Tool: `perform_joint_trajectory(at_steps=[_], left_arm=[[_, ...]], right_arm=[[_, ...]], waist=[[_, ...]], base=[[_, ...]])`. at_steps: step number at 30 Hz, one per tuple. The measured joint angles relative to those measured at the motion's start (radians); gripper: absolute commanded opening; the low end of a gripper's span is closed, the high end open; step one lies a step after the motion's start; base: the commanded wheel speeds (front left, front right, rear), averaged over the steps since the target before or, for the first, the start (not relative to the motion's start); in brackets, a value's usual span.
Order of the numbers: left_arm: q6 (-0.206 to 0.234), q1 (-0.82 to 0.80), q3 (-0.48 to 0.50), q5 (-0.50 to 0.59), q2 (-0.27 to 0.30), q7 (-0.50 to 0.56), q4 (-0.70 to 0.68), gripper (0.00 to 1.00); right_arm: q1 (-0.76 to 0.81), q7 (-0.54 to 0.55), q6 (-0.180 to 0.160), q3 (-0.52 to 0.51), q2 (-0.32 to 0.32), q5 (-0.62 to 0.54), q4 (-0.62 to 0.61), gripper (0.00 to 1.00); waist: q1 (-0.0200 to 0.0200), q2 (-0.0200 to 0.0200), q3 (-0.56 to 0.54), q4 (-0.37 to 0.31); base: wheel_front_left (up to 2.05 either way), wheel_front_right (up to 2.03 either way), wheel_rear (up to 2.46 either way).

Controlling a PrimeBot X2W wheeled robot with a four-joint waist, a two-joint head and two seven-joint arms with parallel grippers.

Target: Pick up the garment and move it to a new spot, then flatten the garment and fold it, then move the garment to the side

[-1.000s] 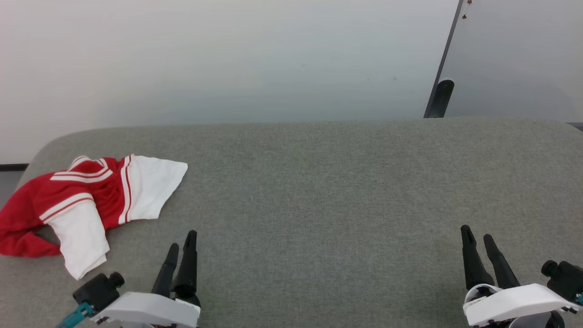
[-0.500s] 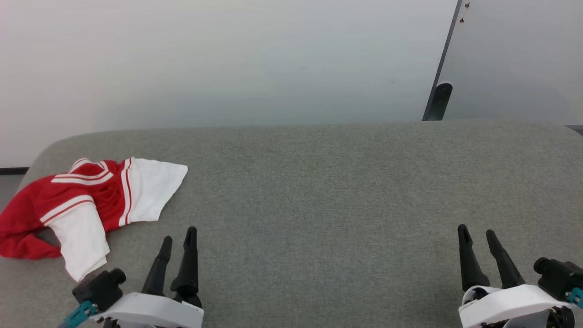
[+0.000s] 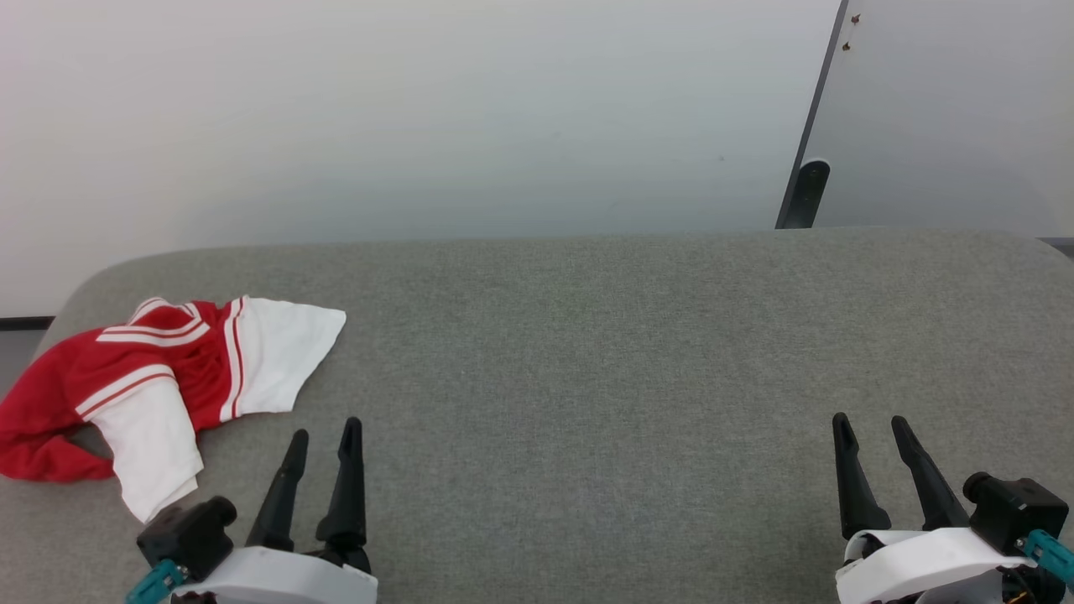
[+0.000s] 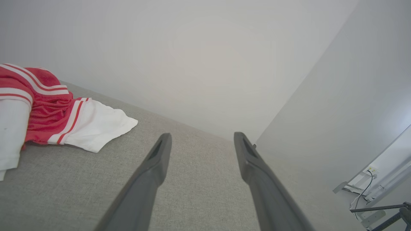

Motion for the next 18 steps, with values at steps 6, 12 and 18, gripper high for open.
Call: perform_joint_trajectory(at_steps=[6, 12, 18], left_arm=[[0.000, 0.000, -0.006, 0.049, 0.003, -0.016, -0.006, 1.00], [0.000, 0.001, -0.012, 0.094, 0.009, -0.026, -0.014, 1.00], [0.000, 0.001, -0.017, 0.136, 0.013, -0.039, -0.019, 1.00]], right_arm=[[0.000, -0.016, 0.000, 0.003, 0.000, -0.061, -0.009, 1.00], [0.000, -0.026, 0.000, 0.005, 0.000, -0.117, -0.015, 1.00], [-0.001, -0.040, 0.000, 0.006, 0.000, -0.171, -0.019, 1.00]], waist=[[0.0000, 0.0000, -0.004, 0.000], [0.0000, 0.0000, -0.006, -0.002], [0.0000, 0.0000, -0.008, -0.003]], base=[[0.00, 0.00, 0.00], [0.00, 0.00, 0.00], [0.00, 0.00, 0.00]])
